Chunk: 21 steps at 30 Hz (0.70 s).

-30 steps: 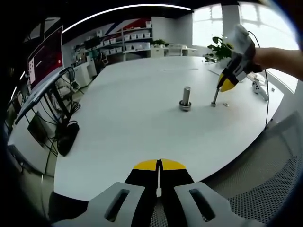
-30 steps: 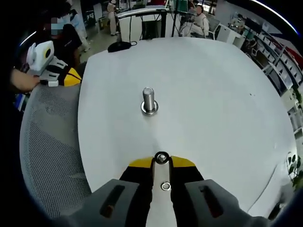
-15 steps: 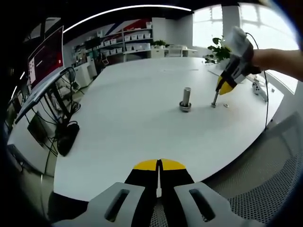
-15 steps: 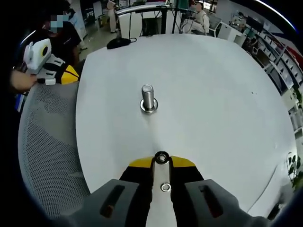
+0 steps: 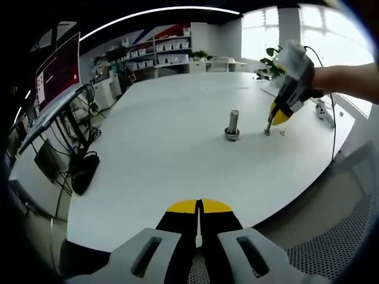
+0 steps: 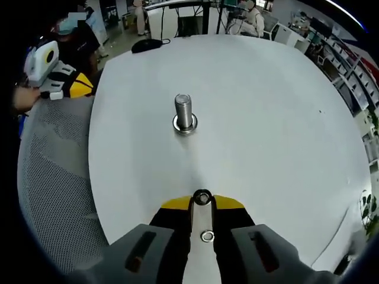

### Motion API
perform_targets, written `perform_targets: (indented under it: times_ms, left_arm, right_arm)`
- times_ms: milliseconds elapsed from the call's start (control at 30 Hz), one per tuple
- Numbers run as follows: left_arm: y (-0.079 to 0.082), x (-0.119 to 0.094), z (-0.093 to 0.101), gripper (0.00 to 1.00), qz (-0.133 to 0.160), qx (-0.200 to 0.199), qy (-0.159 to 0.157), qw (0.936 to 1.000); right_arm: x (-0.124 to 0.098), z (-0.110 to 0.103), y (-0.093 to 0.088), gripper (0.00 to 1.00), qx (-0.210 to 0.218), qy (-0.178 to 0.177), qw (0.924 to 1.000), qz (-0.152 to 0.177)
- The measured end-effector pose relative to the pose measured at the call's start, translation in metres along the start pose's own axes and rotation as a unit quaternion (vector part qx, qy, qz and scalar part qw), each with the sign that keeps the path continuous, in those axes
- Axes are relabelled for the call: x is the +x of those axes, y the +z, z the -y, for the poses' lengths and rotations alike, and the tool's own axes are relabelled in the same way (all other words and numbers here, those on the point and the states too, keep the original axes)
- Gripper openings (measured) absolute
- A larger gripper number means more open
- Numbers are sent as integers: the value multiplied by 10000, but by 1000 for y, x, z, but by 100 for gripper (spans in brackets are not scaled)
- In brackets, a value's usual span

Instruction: Place the washer onto the threaded stud by aligning its center hole with the stud, sliding it down to the base, and recovering from edge contact or off-axis alignment until the washer reaches the visible bottom stop.

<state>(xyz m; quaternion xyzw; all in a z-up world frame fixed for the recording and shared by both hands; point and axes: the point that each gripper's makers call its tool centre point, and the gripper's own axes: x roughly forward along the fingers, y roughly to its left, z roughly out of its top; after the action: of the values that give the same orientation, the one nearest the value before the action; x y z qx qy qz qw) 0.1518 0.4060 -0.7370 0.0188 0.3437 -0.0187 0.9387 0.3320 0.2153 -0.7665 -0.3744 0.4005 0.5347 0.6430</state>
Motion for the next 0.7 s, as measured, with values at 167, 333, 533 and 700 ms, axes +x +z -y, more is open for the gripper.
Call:
perform_targets:
  times_ms: [167, 333, 533, 700]
  left_arm:
    - [0, 0, 0, 0, 18, -8, 1, 10000]
    - [1, 0, -1, 0, 49, -35, -1, 10000]
    - [2, 0, -1, 0, 59, -48, -14, 10000]
    - [1, 0, -1, 0, 54, -51, -13, 10000]
  right_arm:
    - [7, 1, -3, 14, -6, 37, 10000, -89]
    - [13, 0, -6, 14, 27, 74, 9998, -163]
    - [15, 1, -8, 15, 80, 56, 9997, -212]
    - [16, 2, -10, 19, 41, 44, 9997, -238]
